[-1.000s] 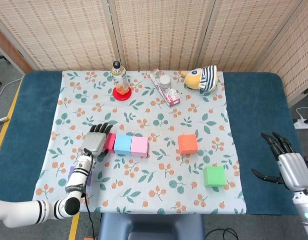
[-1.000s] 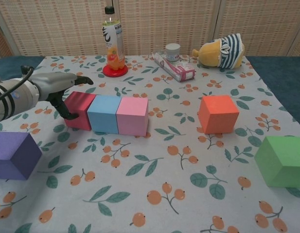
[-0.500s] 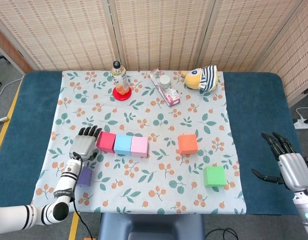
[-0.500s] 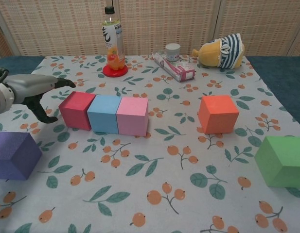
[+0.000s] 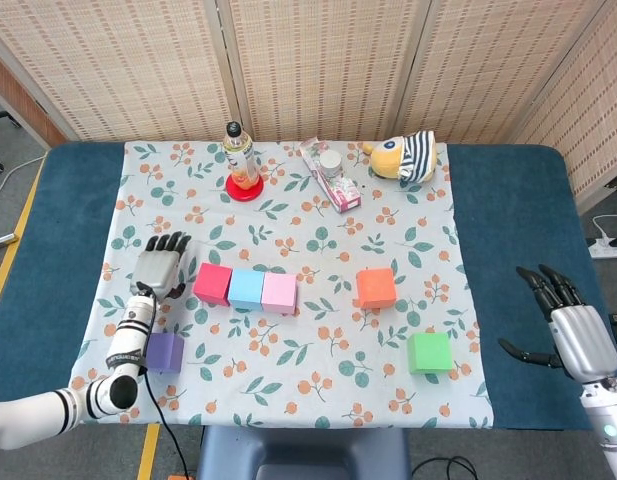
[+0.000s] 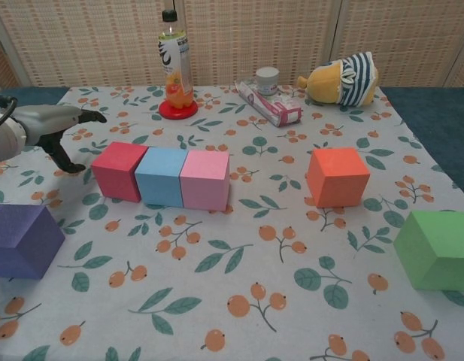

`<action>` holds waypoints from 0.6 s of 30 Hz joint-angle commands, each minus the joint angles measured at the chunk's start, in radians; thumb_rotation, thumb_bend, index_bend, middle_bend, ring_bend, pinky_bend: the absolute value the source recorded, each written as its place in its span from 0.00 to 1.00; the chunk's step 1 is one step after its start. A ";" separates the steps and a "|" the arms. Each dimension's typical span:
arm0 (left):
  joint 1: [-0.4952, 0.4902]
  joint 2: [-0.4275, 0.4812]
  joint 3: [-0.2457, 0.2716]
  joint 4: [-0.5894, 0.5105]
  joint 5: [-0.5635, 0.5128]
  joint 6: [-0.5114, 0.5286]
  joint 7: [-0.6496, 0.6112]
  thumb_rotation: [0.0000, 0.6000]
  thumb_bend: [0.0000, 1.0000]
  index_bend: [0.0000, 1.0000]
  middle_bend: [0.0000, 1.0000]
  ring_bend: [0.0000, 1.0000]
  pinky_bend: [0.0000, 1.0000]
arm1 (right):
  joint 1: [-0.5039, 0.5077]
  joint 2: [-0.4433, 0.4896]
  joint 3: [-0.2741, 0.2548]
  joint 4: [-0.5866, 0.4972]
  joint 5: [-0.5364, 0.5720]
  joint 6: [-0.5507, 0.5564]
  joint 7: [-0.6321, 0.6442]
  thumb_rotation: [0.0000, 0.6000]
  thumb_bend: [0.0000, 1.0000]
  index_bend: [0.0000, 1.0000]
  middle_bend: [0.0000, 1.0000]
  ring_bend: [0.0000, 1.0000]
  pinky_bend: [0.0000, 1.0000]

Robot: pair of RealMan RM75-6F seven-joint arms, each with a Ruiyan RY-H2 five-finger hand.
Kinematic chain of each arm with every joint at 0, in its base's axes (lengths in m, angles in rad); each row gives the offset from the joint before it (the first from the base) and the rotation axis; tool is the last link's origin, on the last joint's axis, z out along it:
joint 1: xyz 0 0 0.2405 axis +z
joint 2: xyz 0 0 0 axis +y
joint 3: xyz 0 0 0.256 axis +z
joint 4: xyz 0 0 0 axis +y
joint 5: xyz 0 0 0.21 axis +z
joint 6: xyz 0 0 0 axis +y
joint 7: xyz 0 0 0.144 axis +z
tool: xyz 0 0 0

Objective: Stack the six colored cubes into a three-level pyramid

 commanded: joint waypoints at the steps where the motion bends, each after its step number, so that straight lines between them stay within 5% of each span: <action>1: -0.009 -0.011 -0.008 0.007 0.008 -0.017 -0.011 1.00 0.33 0.00 0.00 0.00 0.05 | 0.001 0.001 0.001 -0.003 0.004 -0.004 -0.005 0.74 0.09 0.00 0.13 0.00 0.11; 18: -0.027 -0.009 -0.010 -0.018 -0.004 -0.043 -0.008 1.00 0.33 0.00 0.00 0.00 0.05 | -0.001 -0.001 0.002 0.006 0.014 -0.008 0.004 0.74 0.09 0.00 0.13 0.00 0.11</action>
